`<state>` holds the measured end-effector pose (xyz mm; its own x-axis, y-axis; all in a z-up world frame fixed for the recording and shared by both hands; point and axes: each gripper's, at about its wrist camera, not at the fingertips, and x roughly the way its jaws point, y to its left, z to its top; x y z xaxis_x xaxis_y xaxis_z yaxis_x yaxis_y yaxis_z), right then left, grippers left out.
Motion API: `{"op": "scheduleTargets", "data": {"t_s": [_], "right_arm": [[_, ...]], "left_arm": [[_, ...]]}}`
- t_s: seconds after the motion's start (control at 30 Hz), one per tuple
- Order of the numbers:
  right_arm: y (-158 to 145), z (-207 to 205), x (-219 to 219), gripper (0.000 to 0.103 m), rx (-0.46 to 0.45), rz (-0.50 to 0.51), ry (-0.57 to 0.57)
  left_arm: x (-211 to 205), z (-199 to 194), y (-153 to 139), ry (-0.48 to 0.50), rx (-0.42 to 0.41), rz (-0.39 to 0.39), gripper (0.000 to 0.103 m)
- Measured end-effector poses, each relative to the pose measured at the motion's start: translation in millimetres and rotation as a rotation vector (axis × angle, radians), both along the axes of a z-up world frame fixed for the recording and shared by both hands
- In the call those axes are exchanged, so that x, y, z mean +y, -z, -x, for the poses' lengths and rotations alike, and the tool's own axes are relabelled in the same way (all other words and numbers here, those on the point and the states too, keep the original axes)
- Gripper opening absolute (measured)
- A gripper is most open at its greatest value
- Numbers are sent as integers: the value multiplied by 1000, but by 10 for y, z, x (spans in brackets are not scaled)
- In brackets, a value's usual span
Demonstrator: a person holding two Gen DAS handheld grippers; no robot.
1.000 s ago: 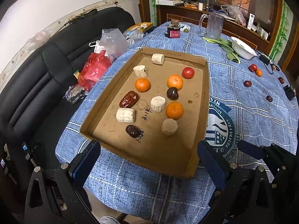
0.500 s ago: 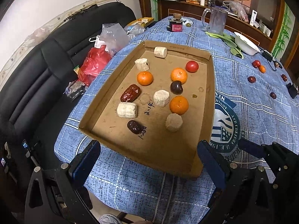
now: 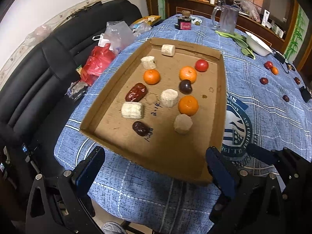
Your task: Organize fruits
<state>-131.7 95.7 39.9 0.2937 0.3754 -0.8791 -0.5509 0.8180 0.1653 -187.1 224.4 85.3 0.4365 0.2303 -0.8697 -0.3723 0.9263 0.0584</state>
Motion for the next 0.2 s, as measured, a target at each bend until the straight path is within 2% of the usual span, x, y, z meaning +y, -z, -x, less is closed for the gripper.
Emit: {"op": "scheduleTargets", "data": {"t_s": [0.2], "right_arm": [[-4,-4,-24,78,-6,-8,11]], "left_arm": [[57,-1,15,-36,6,19,103]]}}
